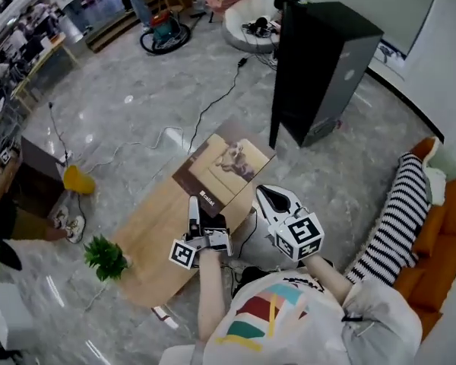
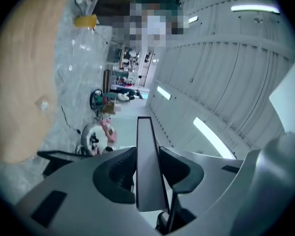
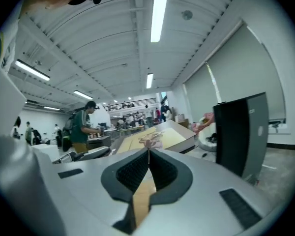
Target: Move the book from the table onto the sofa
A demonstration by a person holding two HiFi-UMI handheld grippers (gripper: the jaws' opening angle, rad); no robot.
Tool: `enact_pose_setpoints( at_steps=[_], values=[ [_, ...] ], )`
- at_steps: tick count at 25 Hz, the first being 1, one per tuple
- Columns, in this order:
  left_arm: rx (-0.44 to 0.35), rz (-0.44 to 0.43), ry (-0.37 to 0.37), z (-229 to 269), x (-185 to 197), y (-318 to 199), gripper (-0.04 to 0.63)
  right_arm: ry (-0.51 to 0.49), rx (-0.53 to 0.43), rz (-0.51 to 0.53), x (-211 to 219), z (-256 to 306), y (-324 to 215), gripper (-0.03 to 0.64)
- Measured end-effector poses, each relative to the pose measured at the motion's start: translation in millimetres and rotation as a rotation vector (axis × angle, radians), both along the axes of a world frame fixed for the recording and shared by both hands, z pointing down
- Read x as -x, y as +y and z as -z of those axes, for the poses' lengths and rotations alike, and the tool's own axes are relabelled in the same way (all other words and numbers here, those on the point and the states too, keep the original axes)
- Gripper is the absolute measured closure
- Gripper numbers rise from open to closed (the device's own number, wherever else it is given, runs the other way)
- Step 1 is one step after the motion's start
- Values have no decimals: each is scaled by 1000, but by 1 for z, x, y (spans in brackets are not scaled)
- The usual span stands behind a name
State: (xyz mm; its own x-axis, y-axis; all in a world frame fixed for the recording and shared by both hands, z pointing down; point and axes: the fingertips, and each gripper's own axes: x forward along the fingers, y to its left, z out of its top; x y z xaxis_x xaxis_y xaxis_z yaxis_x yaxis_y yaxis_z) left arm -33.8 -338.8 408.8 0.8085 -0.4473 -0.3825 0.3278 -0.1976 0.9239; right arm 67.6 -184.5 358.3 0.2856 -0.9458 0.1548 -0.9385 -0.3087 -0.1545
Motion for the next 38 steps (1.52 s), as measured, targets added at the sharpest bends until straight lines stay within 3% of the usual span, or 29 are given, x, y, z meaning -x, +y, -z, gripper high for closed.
enact_pose_setpoints(
  at_steps=[5, 10, 14, 17, 19, 23, 27, 34, 38],
  values=[
    [-80, -271, -16, 5, -131, 103, 443, -5, 9, -299, -99, -12, 141, 600],
    [-50, -515, 48, 11, -269, 256, 443, -33, 39, -596, -173, -32, 328, 600],
    [18, -724, 95, 4, -355, 409, 443, -63, 54, -881, -198, -54, 504, 600],
    [86, -809, 117, 3, -391, 503, 443, -93, 64, -1048, -199, -68, 615, 600],
    [82, -886, 99, 2, -405, 556, 443, -115, 63, -1158, -190, -76, 671, 600],
    [93, -1059, 46, -7, -426, 644, 443, -180, 51, -1349, -161, -93, 740, 600],
    [109, -1182, -8, -22, -458, 711, 443, -241, 44, -1474, -162, -107, 772, 600],
    [96, -1365, -63, -40, -563, 797, 445, -354, 31, -1678, -221, -131, 827, 600],
    [178, -1429, -103, -46, -640, 837, 445, -396, 69, -1781, -274, -132, 860, 600]
  ],
)
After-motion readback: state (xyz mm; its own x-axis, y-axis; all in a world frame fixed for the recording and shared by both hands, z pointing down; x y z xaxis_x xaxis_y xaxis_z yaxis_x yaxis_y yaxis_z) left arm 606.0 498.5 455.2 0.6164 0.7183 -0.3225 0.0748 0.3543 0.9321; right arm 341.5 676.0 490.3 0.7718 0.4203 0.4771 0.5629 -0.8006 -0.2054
